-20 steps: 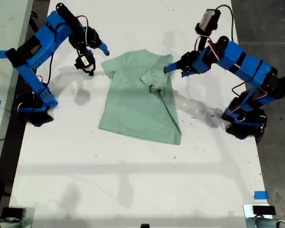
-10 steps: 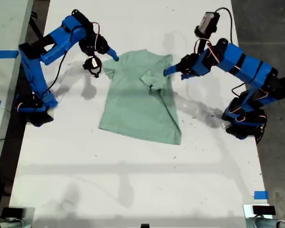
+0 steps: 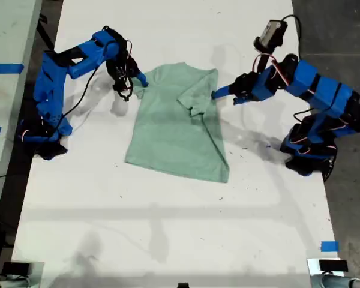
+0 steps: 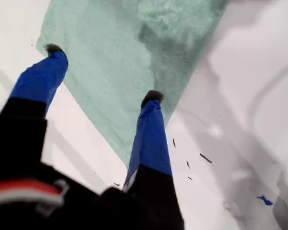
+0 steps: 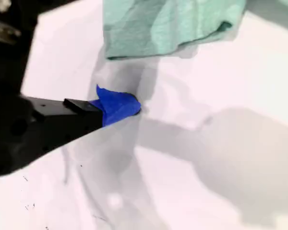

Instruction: Fold tshirt

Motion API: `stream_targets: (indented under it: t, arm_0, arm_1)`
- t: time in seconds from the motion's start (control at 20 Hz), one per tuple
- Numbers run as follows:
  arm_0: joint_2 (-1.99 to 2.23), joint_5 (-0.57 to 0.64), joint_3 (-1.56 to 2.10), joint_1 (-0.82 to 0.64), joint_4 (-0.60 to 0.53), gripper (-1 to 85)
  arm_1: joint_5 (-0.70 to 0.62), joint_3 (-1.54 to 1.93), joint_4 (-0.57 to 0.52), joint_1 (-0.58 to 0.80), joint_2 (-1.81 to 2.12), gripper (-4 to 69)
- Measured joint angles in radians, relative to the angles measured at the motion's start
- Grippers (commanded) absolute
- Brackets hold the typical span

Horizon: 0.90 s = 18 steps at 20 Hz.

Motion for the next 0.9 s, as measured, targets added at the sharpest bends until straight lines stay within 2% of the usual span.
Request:
stream_targets:
  t: [0.05, 0.1, 0.5, 0.9]
  arm_0:
    - [-0.031, 0.011, -0.040, -0.003, 0.009, 5.6]
    - [-0.051, 0.014, -0.083, -0.003, 0.009, 0.1]
    - [-0.041, 0.005, -0.114, -0.002, 0.011, 0.1]
    - [0.245, 0.009, -0.107, 0.066, 0.104, 0.1]
  arm_1:
    - [0.000, 0.014, 0.000, 0.000, 0.015, 29.1]
    - [0.002, 0.025, 0.000, 0.000, 0.026, 29.1]
    - [0.002, 0.040, 0.000, 0.005, 0.031, 28.8]
    - [0.002, 0.058, 0.000, 0.026, 0.040, 28.6]
